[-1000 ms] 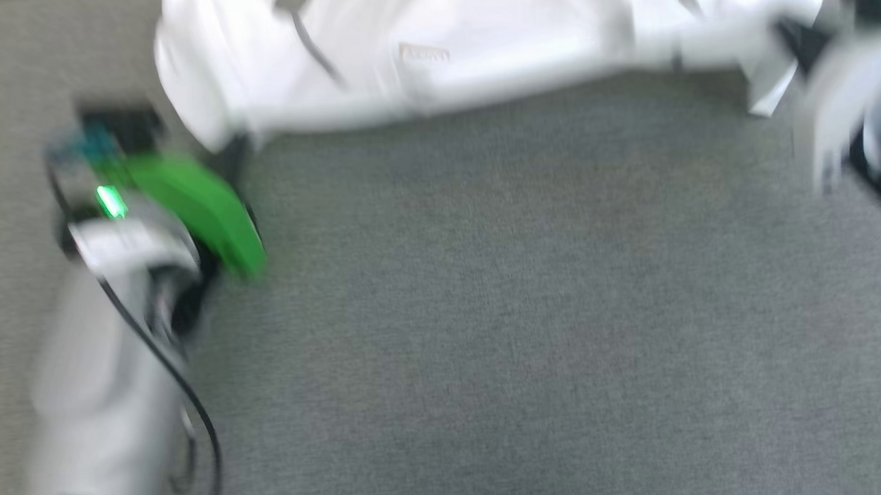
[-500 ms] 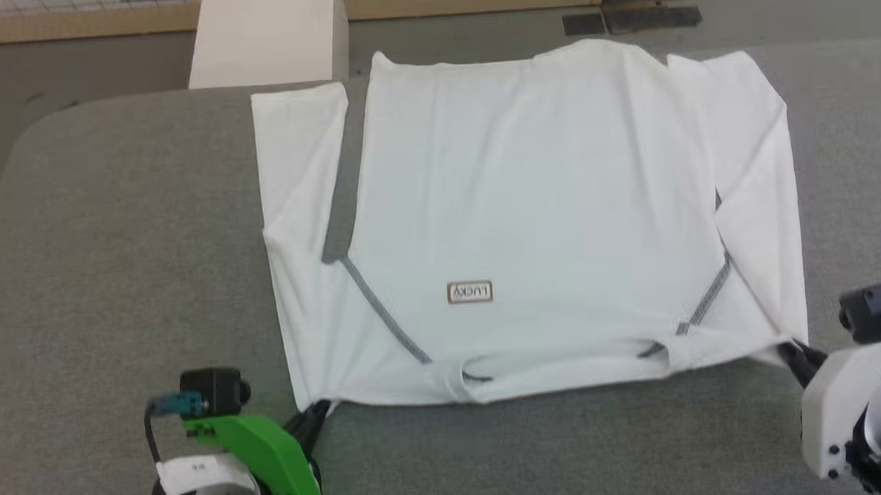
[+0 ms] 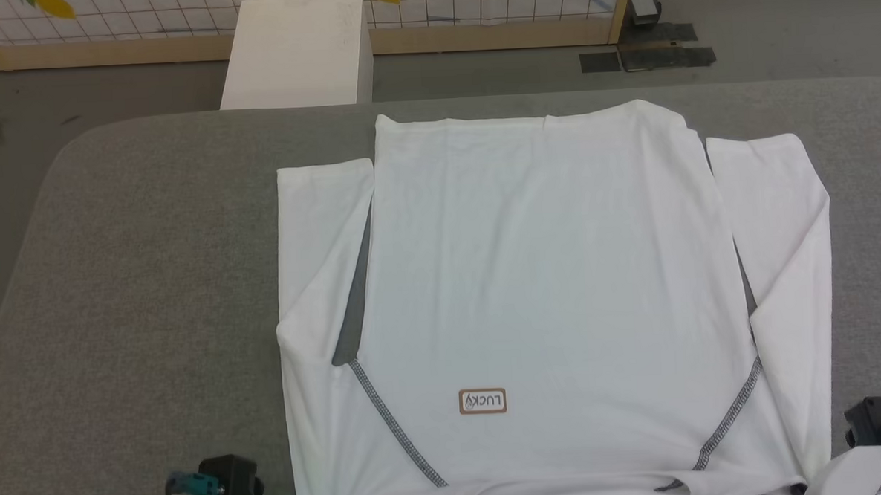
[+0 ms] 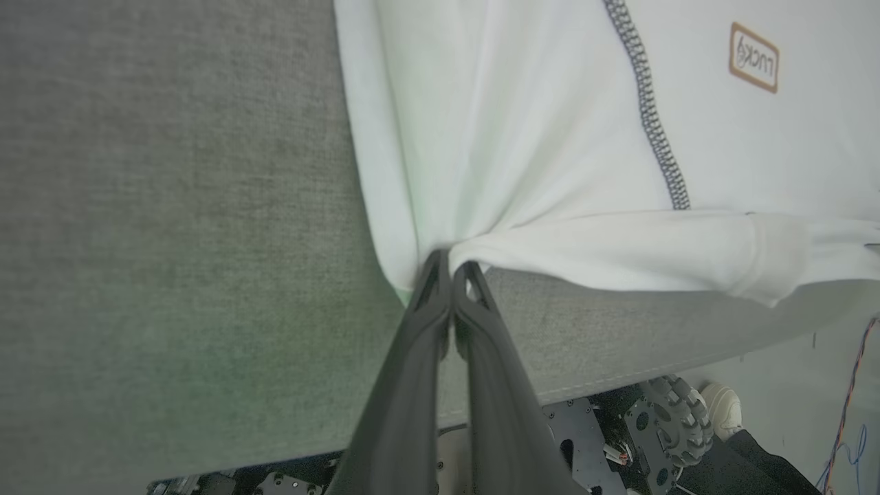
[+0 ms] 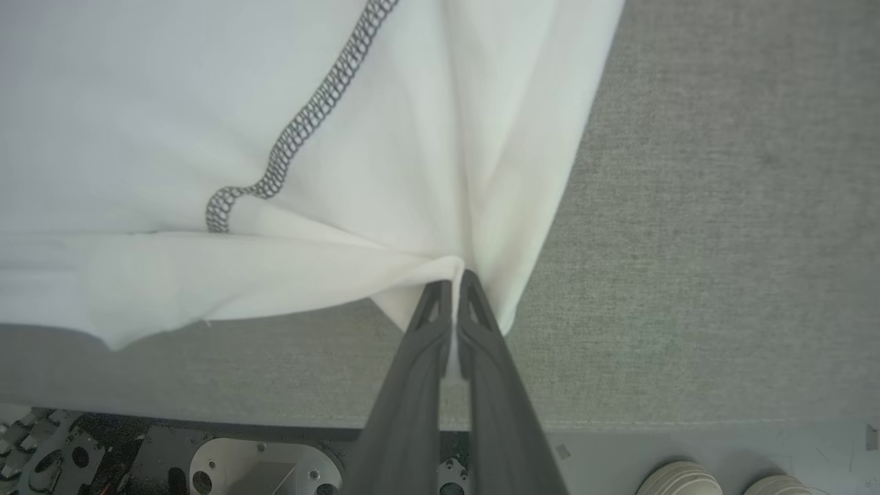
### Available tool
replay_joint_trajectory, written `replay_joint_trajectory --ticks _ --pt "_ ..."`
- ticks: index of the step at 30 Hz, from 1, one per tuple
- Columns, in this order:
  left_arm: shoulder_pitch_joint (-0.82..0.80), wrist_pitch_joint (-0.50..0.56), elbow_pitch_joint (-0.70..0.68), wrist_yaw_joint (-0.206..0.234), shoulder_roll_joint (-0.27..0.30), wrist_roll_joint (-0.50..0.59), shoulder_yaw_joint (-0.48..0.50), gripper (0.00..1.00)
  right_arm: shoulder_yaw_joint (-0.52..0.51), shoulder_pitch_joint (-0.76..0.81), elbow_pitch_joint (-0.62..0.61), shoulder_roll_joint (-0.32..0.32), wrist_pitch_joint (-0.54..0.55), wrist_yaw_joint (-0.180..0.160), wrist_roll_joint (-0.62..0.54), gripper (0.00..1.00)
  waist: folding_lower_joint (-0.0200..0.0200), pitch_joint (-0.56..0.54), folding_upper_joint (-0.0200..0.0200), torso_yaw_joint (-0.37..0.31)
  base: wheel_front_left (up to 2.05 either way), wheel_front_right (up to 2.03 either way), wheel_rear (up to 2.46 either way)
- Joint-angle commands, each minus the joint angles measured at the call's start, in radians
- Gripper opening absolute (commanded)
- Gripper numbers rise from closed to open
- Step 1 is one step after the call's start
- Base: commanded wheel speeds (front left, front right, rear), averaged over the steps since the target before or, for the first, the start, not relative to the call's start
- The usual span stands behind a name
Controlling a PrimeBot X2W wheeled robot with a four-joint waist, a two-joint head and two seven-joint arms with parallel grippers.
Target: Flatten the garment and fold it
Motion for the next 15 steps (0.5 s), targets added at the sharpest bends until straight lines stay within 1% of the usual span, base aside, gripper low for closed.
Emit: replay_joint_trajectory --ticks 1,5,8,15 --pt "0.047 0.020 0.019 0.022 0.027 0.011 0.001 0.00 -0.023 0.026 -0.001 0.004 0.016 -0.002 -0.018 0.00 0.0001 -0.003 0.0000 0.001 0.00 0.00 0.00" --pt "0.067 0.043 0.010 0.032 0.025 0.005 -0.012 0.00 -0.045 0.048 0.012 0.026 0.030 -0.002 -0.048 0.00 0.0001 -0.007 0.0000 0.003 0.00 0.00 0.00" --pt "0.063 0.020 0.003 0.029 0.021 0.017 -0.015 0.00 -0.051 0.045 0.030 0.036 0.001 -0.002 -0.054 0.00 0.0001 -0.005 0.0000 0.004 0.00 0.00 0.00" --pt "0.017 -0.060 0.029 -0.026 -0.001 0.031 -0.028 0.00 -0.025 0.001 0.133 0.047 -0.113 -0.002 -0.025 0.00 0.0001 0.000 0.0000 0.005 0.00 0.00 0.00"
